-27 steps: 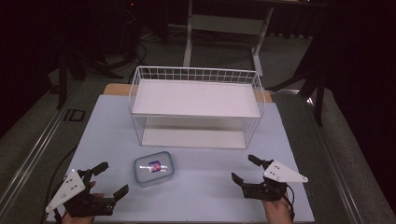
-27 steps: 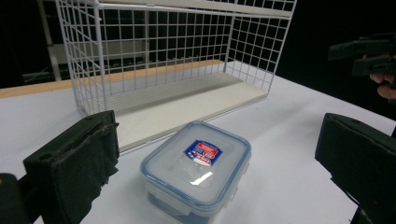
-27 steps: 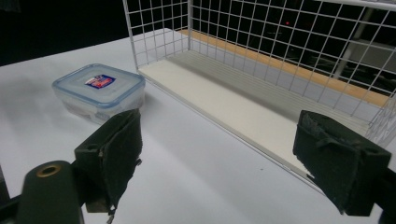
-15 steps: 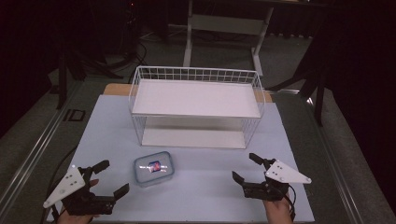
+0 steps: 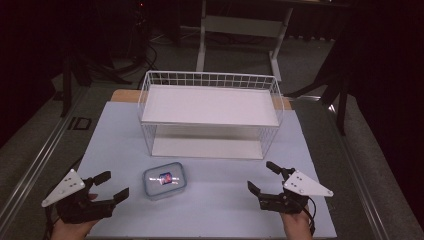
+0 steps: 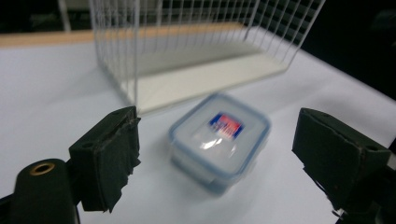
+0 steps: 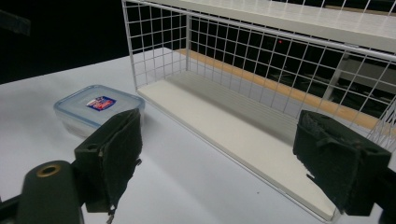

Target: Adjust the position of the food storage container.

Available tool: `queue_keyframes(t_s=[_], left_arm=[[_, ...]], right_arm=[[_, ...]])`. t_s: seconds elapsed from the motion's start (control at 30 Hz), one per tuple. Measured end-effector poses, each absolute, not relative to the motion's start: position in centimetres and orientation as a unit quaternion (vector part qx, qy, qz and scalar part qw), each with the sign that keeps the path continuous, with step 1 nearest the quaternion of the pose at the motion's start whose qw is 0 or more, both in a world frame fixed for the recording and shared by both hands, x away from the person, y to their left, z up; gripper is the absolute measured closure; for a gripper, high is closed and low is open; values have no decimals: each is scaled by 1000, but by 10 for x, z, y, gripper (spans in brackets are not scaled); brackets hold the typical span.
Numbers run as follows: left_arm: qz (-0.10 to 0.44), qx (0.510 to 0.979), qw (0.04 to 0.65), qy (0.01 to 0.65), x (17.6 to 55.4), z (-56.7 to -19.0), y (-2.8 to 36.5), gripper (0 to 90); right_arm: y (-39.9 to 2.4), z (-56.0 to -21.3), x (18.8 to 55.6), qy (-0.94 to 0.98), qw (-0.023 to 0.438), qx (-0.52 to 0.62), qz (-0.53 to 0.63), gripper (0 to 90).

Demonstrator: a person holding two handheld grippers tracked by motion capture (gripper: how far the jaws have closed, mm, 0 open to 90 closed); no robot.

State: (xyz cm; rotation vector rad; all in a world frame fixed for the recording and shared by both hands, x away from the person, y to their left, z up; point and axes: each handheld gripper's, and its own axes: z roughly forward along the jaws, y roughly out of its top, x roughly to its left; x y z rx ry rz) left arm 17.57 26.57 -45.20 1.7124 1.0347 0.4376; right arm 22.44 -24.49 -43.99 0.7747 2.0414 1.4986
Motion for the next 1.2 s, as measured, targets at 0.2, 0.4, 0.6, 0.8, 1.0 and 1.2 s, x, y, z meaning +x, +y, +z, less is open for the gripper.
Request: queue_keyframes(t_s=[0.2,0.4,0.6,0.8,1.0,1.2], left_arm=[[181,721,488,458,183,-469,271,384],[175,751,430,468,193,-489,271,583],[146,762,392,494,207,-506,279,843],[128,754,397,506,217,-517,273,900],[110,755,405,504,226,-518,263,900],[98,762,410,492,237,-517,246,900]], right_arm=[[-244,-442,226,750,237,284,548,156],[-244,-443,226,752,237,282,547,156],[-243,-444,226,755,234,281,545,157],[-244,-444,227,755,234,281,544,157],[-244,-445,227,756,235,281,542,157],[-242,-446,227,758,235,280,540,157]])
